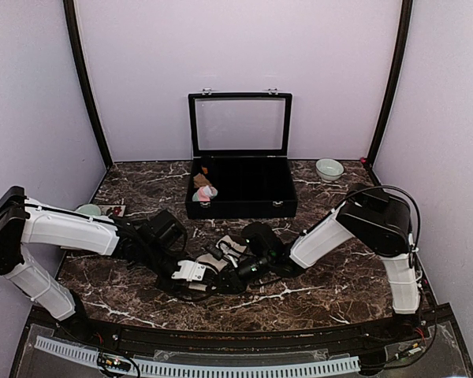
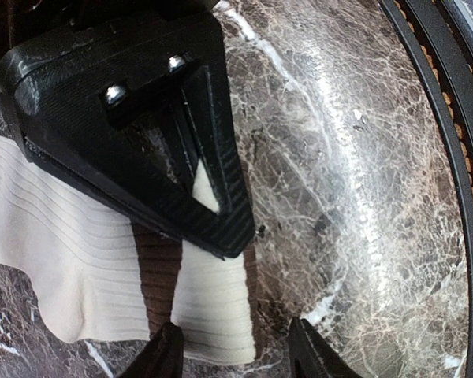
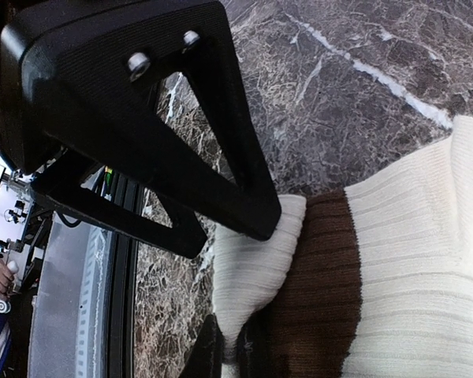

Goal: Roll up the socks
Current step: Roll the sock at the center of the board.

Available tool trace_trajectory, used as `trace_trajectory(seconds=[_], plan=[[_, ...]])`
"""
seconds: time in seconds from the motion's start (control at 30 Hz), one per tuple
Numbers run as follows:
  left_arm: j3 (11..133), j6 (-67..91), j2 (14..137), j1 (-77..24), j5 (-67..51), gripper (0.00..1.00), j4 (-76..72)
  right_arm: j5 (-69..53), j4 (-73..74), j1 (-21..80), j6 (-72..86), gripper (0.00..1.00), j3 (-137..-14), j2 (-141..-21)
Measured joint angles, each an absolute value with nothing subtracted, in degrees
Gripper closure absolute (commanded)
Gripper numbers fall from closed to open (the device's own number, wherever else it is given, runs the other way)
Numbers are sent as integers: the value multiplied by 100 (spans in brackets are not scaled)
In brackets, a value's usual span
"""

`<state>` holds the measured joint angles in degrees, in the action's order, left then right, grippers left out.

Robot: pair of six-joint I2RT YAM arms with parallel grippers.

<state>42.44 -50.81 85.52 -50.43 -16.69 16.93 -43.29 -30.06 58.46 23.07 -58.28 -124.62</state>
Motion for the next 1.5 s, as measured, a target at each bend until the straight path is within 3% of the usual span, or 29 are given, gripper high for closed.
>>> trace_trajectory(seconds=[0.47, 0.63, 0.8, 0.83, 0.9, 1.0, 1.1, 1.17, 1.3, 1.5], plan=[[3999, -5229, 8648, -5129, -1450, 64, 1262, -4372, -3157, 5837, 2331, 97, -5778, -12466], [3924, -5256, 8687, -5216, -1328, 75, 1057, -4377, -3159, 5835, 2335, 95, -5778, -12466], [3927, -5242, 8816, -5256, -1208, 100, 768, -4372, -3203, 5835, 2344, 84, -5752, -12429], [3929, -5251, 8836, -5262, -1181, 100, 711, -4359, -3208, 5835, 2335, 82, -5730, -12405], [3929, -5242, 8844, -5266, -1153, 100, 652, -4305, -3197, 5822, 2335, 73, -5588, -12300], [3929, -5229, 8849, -5269, -1157, 100, 642, -4167, -3227, 5787, 2357, 71, -5210, -12036], [3935, -5231, 8849, -5269, -1203, 100, 661, -4025, -3304, 5708, 2377, 60, -4768, -11719], [3975, -5240, 8858, -5269, -1247, 100, 744, -3833, -3420, 5688, 2370, 5, -4466, -11463], [4248, -5315, 9026, -5266, -1310, 100, 1087, -3308, -3785, 5699, 2346, 1, -3780, -10827], [4661, -5365, 9306, -5258, -1520, 100, 1538, -1380, -3588, 5776, 2377, 1, -2477, -9312]])
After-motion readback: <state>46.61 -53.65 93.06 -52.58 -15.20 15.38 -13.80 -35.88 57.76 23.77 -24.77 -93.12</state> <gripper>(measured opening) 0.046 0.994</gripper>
